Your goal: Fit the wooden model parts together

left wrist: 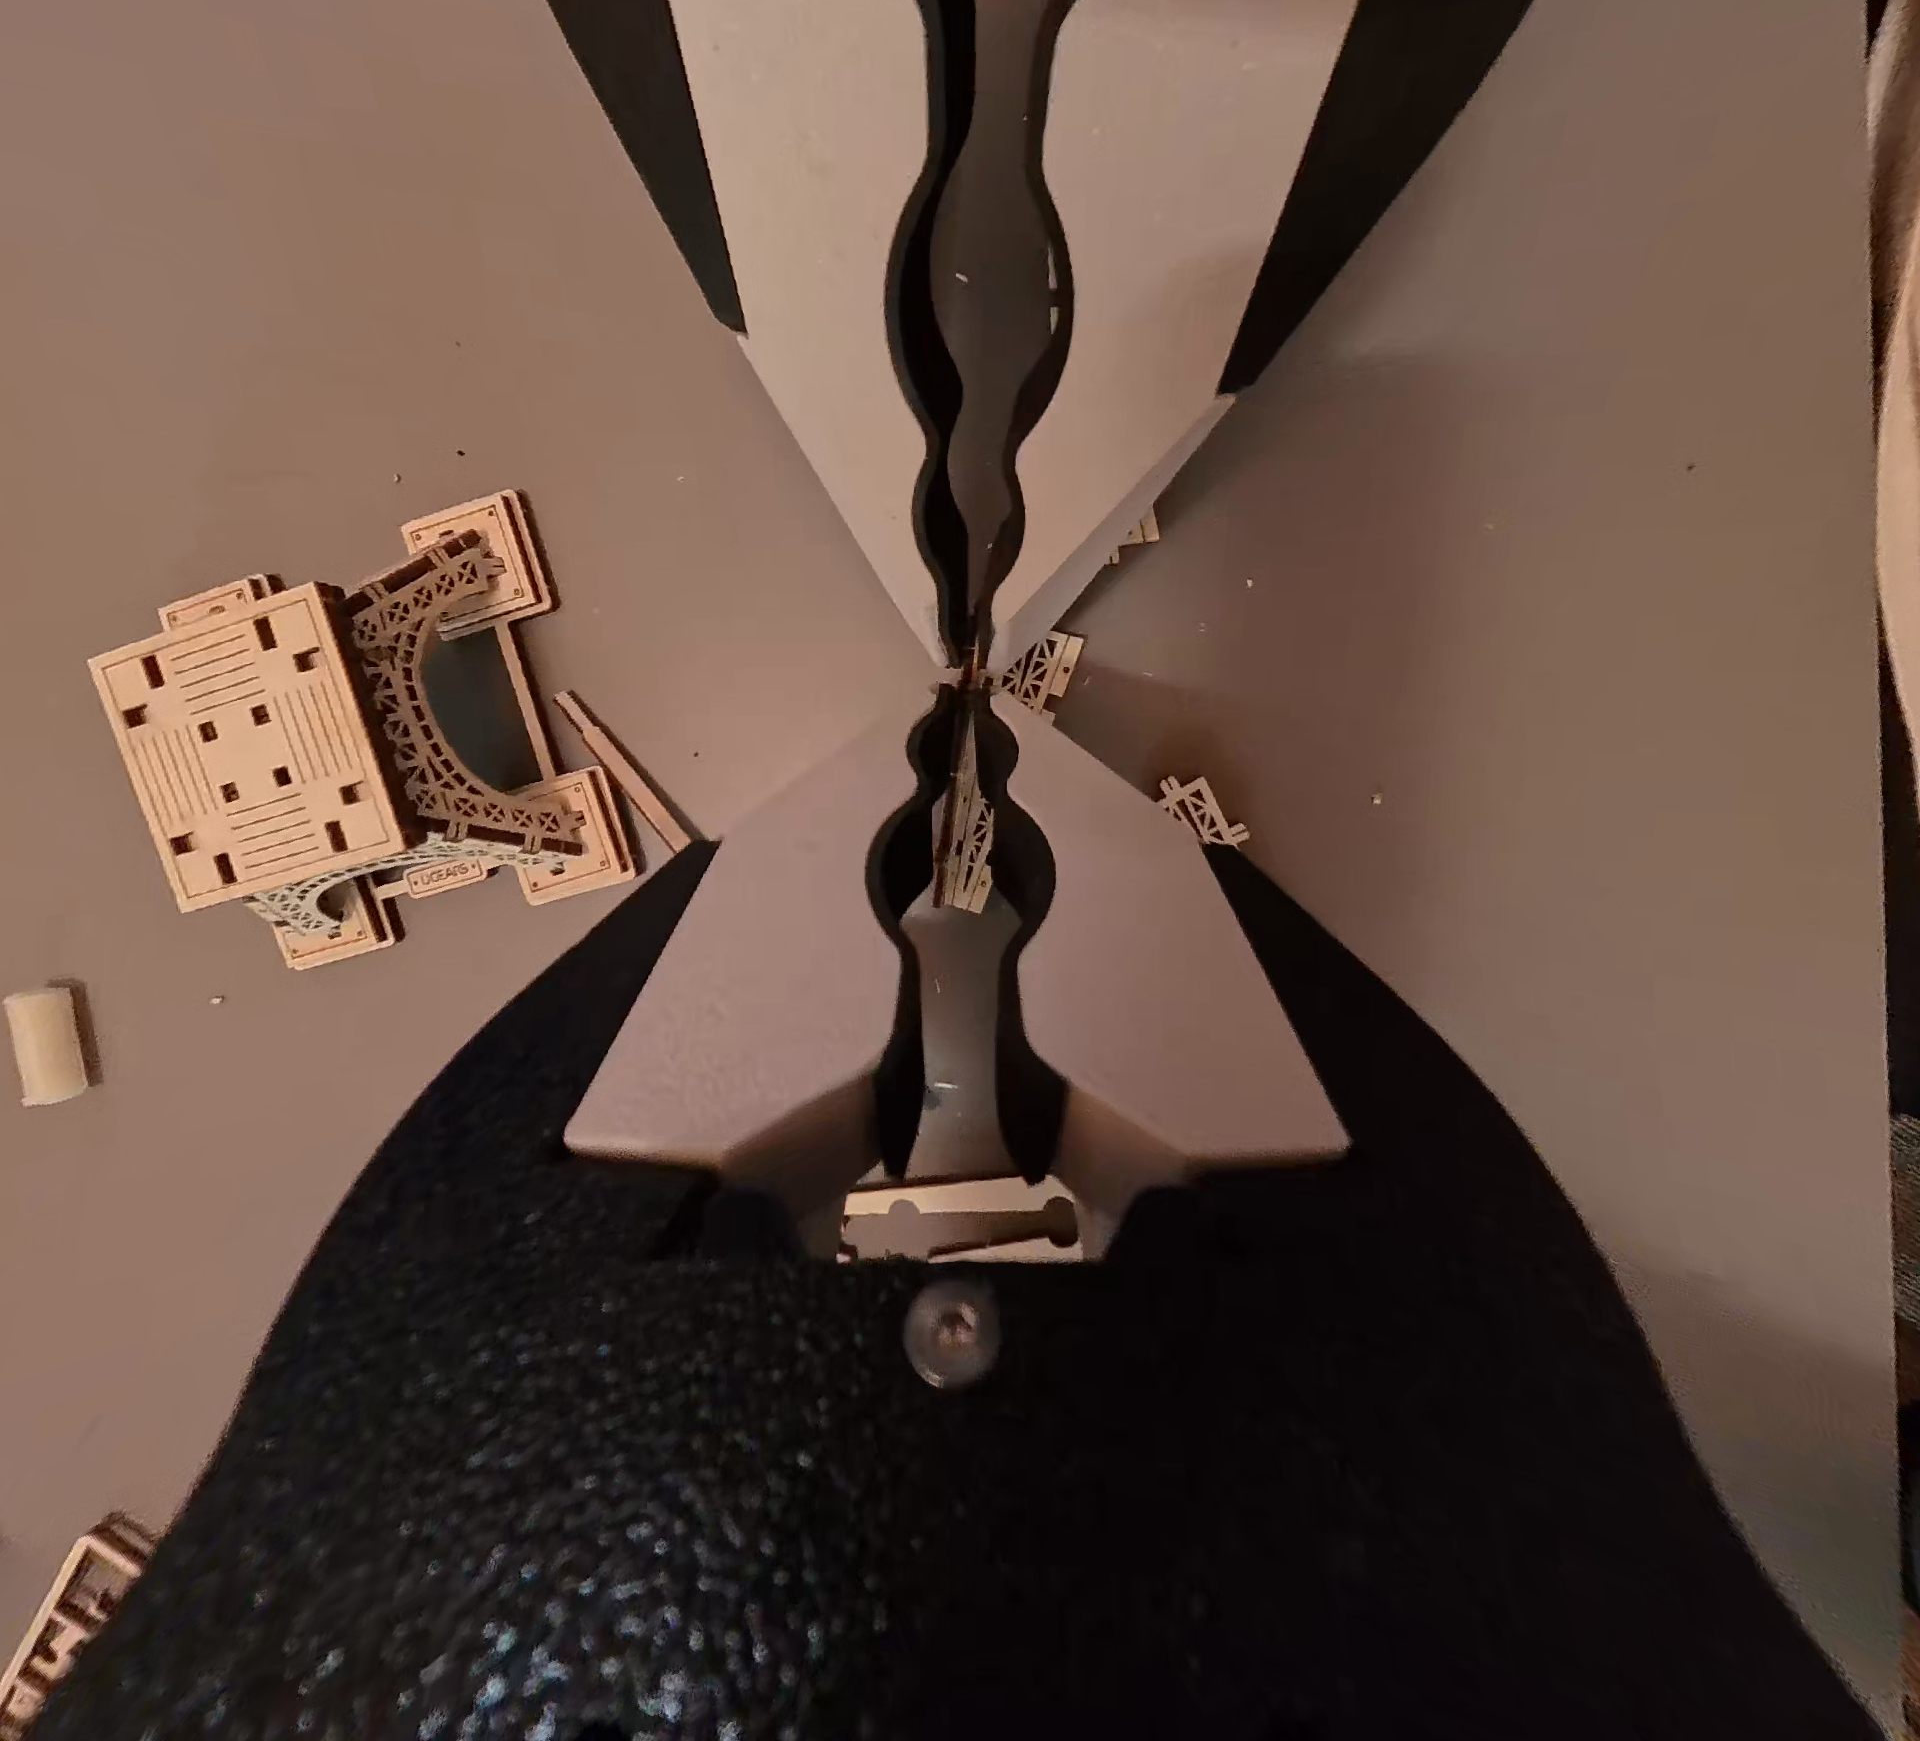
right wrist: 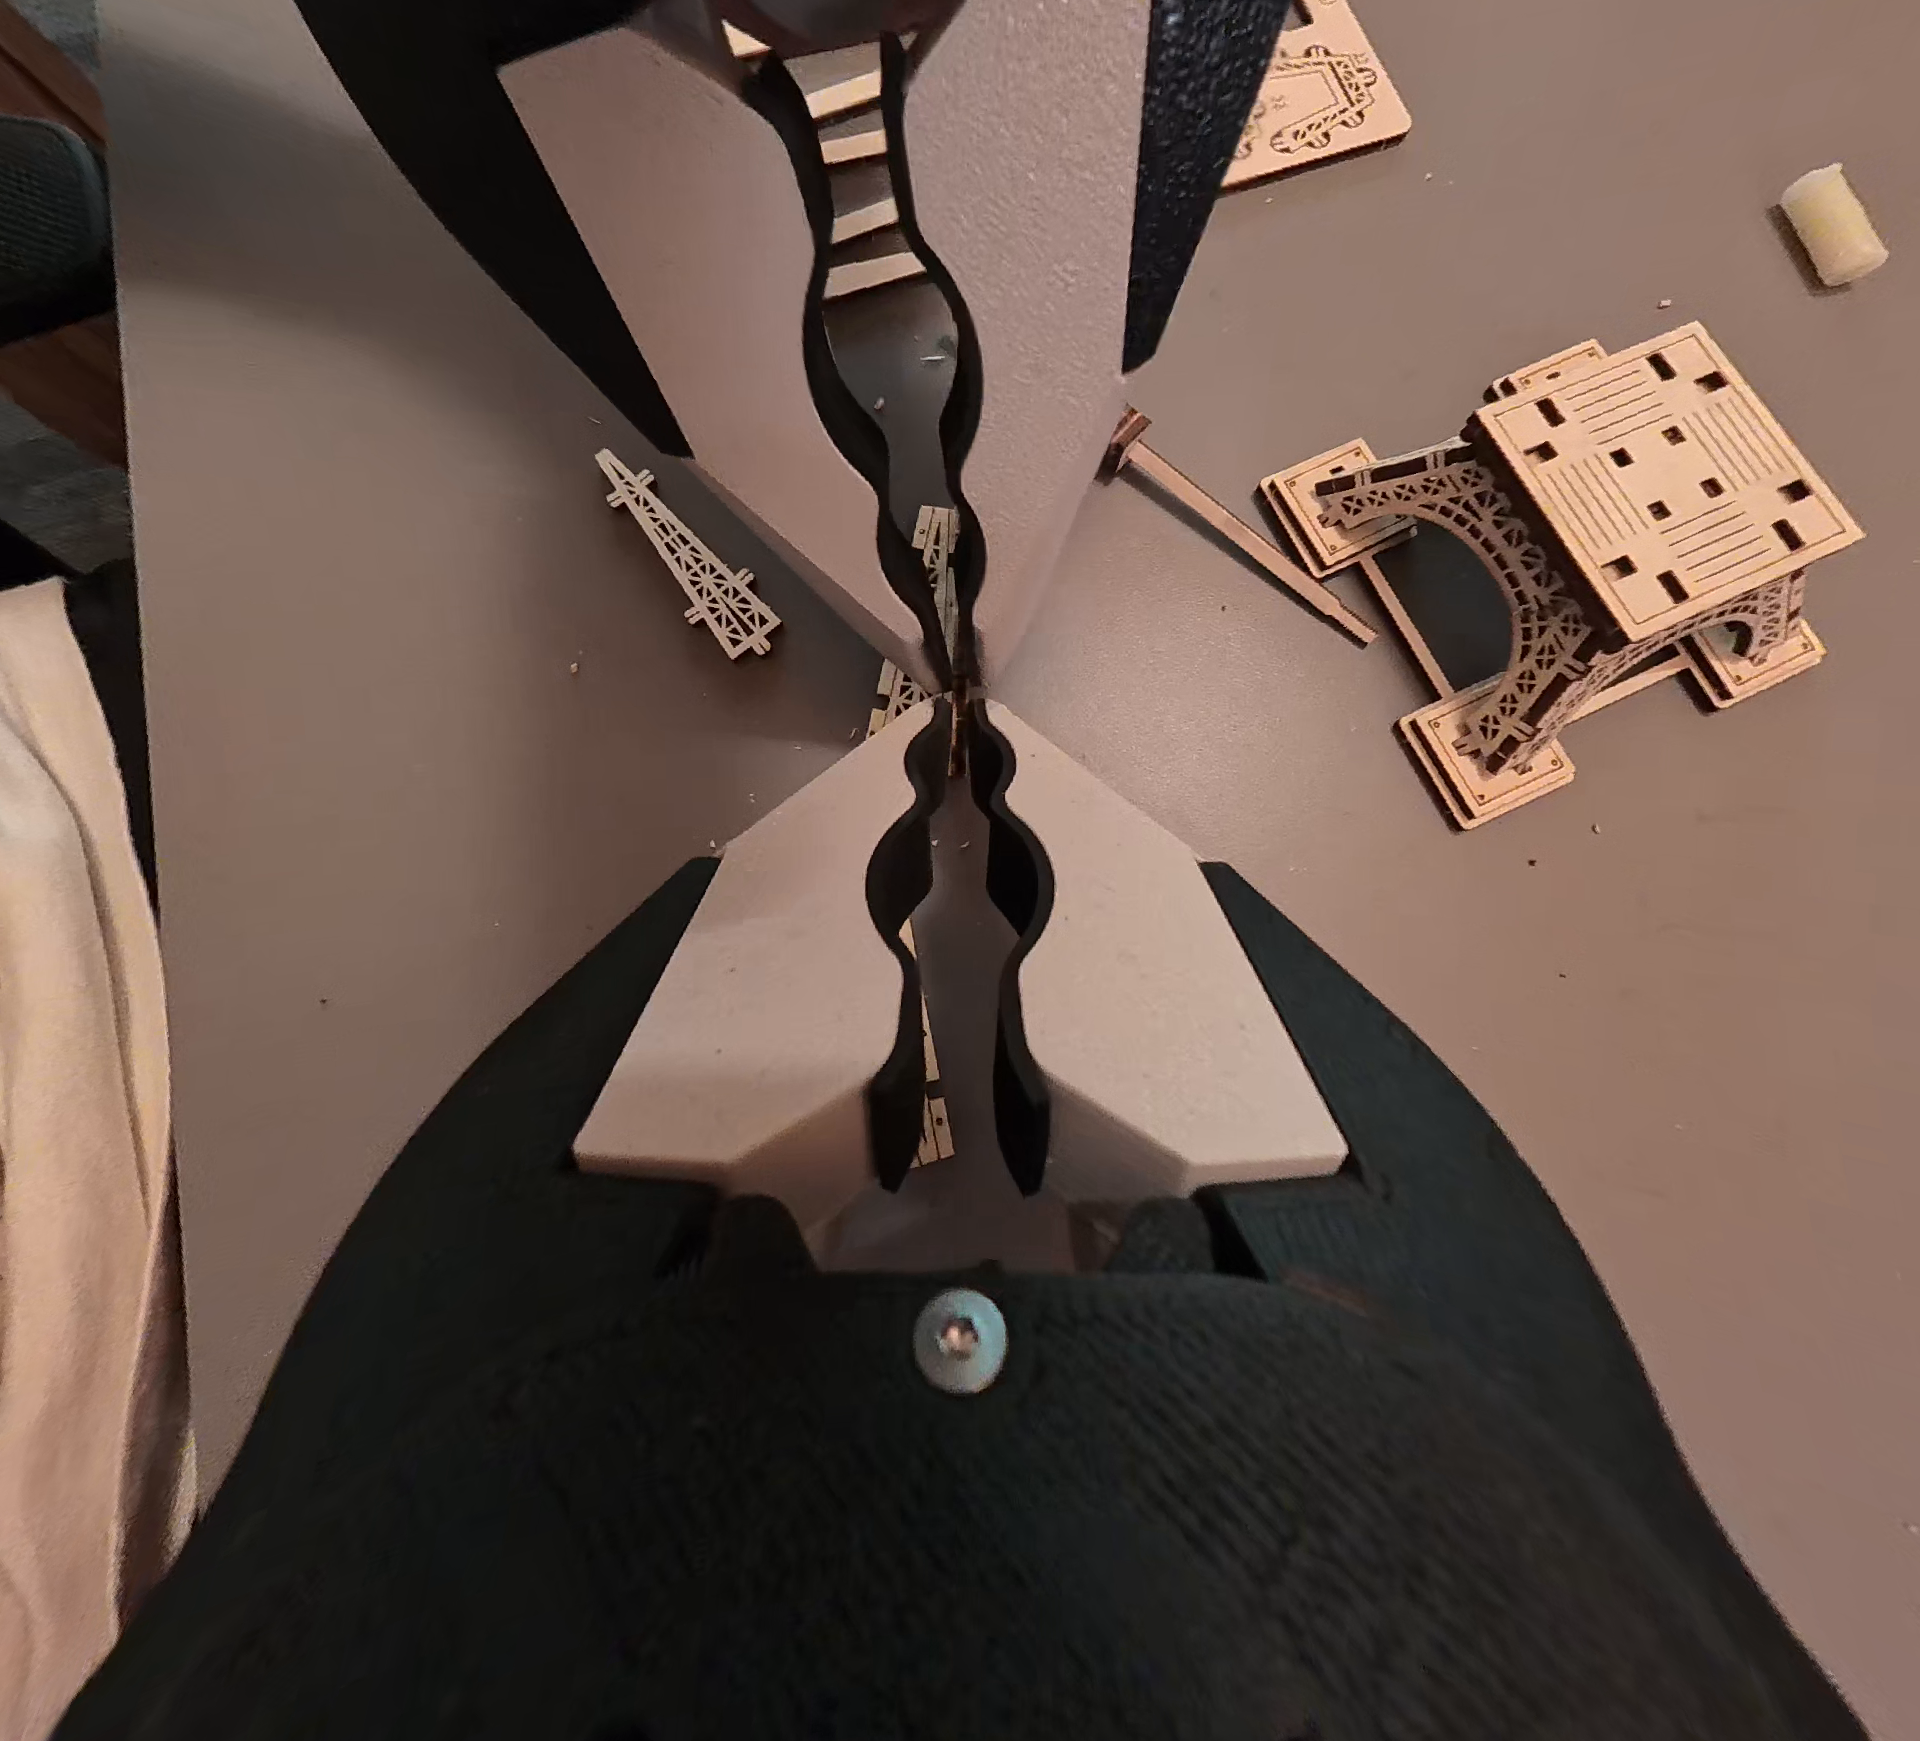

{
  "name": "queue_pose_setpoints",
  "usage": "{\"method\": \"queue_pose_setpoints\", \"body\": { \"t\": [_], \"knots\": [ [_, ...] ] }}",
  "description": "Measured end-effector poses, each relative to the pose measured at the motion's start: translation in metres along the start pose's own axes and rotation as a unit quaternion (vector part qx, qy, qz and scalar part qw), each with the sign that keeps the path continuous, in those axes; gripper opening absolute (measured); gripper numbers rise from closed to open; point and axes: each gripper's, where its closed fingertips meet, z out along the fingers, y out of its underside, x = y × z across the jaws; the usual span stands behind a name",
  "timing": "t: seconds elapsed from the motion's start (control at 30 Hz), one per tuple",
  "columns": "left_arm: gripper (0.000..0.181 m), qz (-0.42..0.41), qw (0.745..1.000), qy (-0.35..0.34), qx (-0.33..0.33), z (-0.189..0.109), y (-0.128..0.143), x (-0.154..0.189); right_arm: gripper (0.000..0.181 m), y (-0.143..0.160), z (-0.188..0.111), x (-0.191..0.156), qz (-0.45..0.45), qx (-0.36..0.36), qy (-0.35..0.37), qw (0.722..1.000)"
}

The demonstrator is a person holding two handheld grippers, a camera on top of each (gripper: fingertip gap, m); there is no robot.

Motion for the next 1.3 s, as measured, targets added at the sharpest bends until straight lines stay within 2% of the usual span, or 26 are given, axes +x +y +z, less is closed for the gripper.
{"method": "queue_pose_setpoints", "body": {
  "t": [0.4,0.53,0.7,0.8,0.9,0.93,1.0,1.07,1.23,1.3],
  "knots": [
    [0.001,0.008,0.999,0.022,-0.037,0.002,0.001,0.002,0.001,0.002,0.002,0.000,0.000,0.000,0.027,1.000],
    [0.002,-0.004,1.000,0.009,-0.022,0.001,0.001,0.002,0.002,0.002,0.002,0.000,-0.009,-0.004,0.046,0.999],
    [0.004,-0.018,1.000,-0.015,0.016,-0.010,0.002,0.000,0.001,0.002,0.001,0.000,0.012,0.013,0.027,0.999],
    [0.020,-0.046,0.994,-0.037,0.093,-0.029,-0.006,0.001,0.001,0.001,0.001,-0.001,0.011,0.014,0.017,1.000],
    [0.037,-0.032,0.996,-0.052,0.065,-0.022,0.004,0.005,0.001,0.001,0.001,-0.002,0.004,0.008,0.003,1.000],
    [0.036,-0.026,0.997,-0.057,0.048,-0.018,0.008,0.005,0.003,0.002,0.000,-0.002,0.003,0.000,0.000,1.000],
    [0.035,-0.017,0.998,-0.061,0.025,-0.013,0.014,0.006,0.023,0.001,-0.007,0.001,0.002,-0.008,0.018,1.000],
    [0.036,-0.012,0.998,-0.056,0.020,-0.009,0.013,0.006,0.032,0.000,-0.011,-0.004,-0.004,-0.006,0.017,1.000],
    [0.033,-0.008,0.999,-0.035,0.020,0.000,0.010,0.004,0.035,0.012,0.002,-0.008,0.005,-0.034,0.019,0.999],
    [0.030,-0.012,0.999,-0.024,0.024,0.002,0.008,0.004,0.033,0.009,0.004,-0.007,0.011,-0.020,0.022,0.999]
  ]
}}
